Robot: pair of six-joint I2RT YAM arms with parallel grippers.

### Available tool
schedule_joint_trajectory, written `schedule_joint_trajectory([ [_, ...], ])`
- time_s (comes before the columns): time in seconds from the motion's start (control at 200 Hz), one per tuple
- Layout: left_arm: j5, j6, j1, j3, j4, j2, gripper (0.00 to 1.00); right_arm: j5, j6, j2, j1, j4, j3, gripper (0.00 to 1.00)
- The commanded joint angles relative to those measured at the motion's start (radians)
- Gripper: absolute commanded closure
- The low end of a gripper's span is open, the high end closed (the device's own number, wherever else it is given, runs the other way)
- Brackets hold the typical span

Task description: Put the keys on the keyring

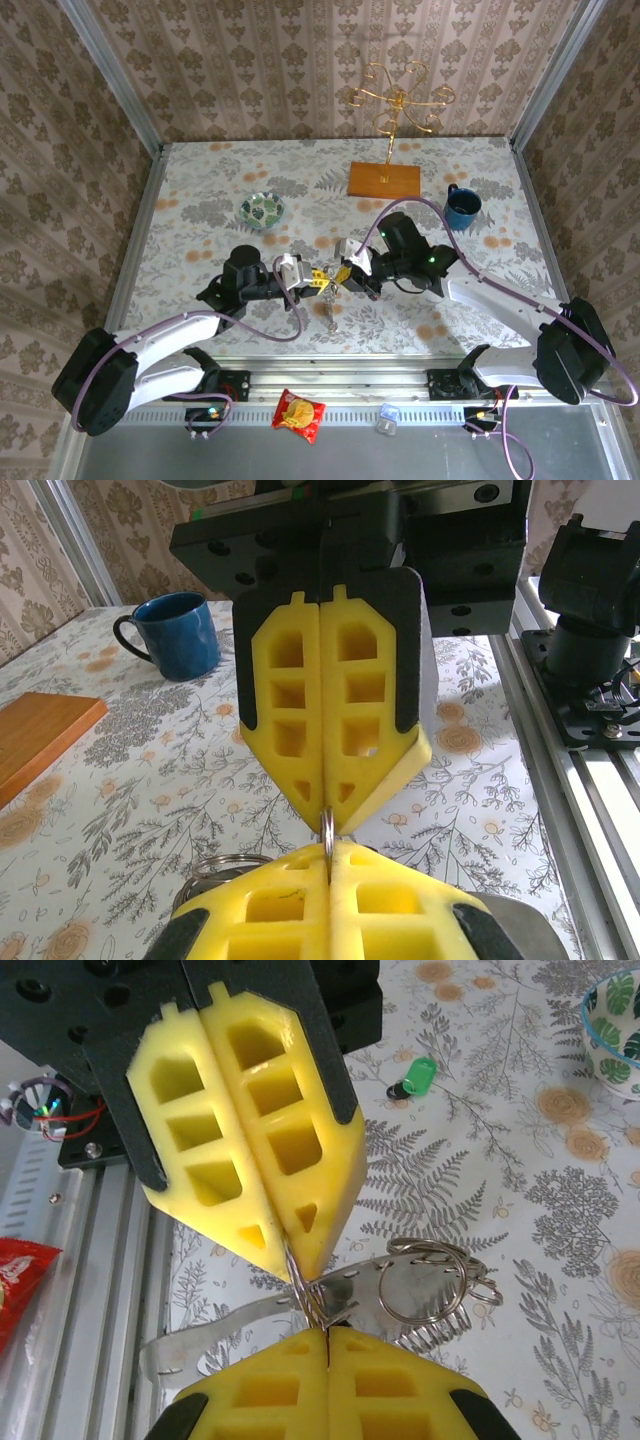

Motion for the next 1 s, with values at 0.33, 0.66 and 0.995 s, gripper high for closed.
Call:
schedule_joint_trajectory([
  [0.33,0.027,-0.063,-0.007,-0.03,0.158,0.031,1.0,-0.079,0.09,-0.012,-0.017,0.204,-0.087,0.79],
  [0.66,0.012,-0.081,-0.007,-0.041,0.188,0.027,1.0,-0.102,0.081,0.014,-0.02,0.227,-0.078,1.0],
  [0.995,-0.076,0.01,-0.006,0.027,-0.119,-0.045,0.8,0.008,-0.164,0.032,-0.007,-0.167,0.105,1.0],
])
